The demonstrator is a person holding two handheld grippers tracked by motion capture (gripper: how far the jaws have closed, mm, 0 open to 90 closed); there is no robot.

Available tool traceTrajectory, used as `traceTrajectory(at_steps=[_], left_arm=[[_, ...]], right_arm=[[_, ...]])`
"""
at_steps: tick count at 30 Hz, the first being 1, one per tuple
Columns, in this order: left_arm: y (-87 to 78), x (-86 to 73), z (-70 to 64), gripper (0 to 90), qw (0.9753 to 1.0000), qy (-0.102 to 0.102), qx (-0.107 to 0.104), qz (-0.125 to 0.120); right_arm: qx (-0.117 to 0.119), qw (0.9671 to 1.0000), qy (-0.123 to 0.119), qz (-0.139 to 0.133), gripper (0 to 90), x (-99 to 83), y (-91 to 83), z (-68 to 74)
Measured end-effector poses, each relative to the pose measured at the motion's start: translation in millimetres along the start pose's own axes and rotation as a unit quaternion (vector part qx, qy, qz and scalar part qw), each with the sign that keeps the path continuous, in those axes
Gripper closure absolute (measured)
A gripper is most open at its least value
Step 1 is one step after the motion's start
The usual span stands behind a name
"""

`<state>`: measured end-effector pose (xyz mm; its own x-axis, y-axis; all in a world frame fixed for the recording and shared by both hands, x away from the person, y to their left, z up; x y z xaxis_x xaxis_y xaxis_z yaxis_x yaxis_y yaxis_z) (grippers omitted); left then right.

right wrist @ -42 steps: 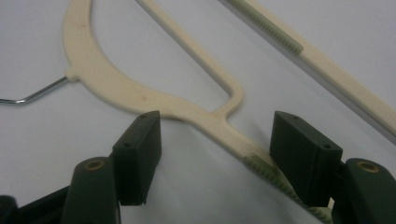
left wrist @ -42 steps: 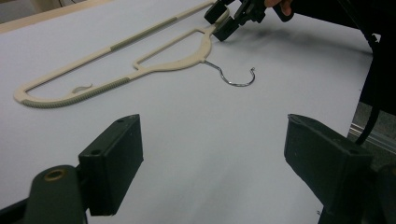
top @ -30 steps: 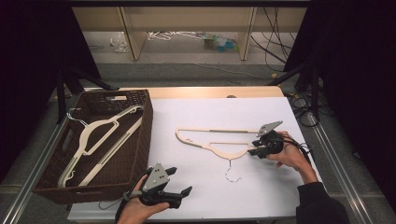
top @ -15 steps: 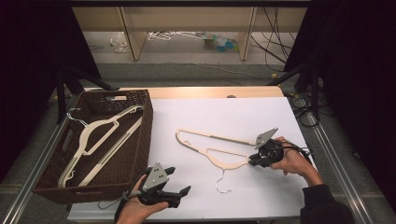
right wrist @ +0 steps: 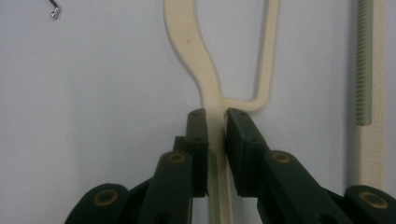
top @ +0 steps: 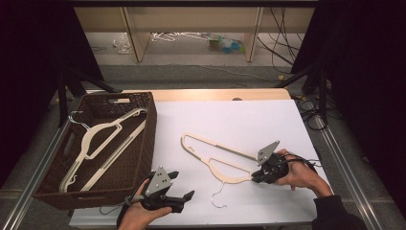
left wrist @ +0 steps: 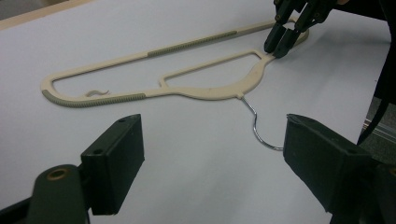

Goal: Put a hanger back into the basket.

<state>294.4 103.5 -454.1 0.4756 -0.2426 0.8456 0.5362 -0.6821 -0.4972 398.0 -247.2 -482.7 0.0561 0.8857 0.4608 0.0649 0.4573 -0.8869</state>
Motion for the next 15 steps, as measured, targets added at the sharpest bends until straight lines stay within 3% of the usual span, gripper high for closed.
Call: traceTrajectory(at_steps=[5,11,15], left_arm=[[-0.7,0.3,-0.1,20.4,1.0,0.001,0.004,-0.002],[-0.5,0.1,0.0,20.5,1.0,0.004,0.003,0.0],[0.3,-0.9,-0.5,20.5,1.0,-0.007,0.001,0.001]], right_arm=[[-0.003,0.9997,0.0,0.023,71.7,-3.0,-4.7,4.4],[-0.002,0.9995,-0.005,0.031,71.9,-4.4,-6.1,5.8],[-0.004,0.9994,-0.004,0.034,72.0,-3.9,-5.1,5.9]])
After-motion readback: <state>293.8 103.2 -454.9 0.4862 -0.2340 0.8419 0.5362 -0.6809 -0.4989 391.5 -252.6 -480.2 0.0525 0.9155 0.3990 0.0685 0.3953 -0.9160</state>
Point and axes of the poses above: each handheld gripper's, and its own axes: y roughly forward along the jaws, x roughly out of its top, z roughly to its left, the point moved 2 cm from there along y, roughly forward along the jaws, and after that the axes turned 10 degrees about -y, right-handed, at the moved point
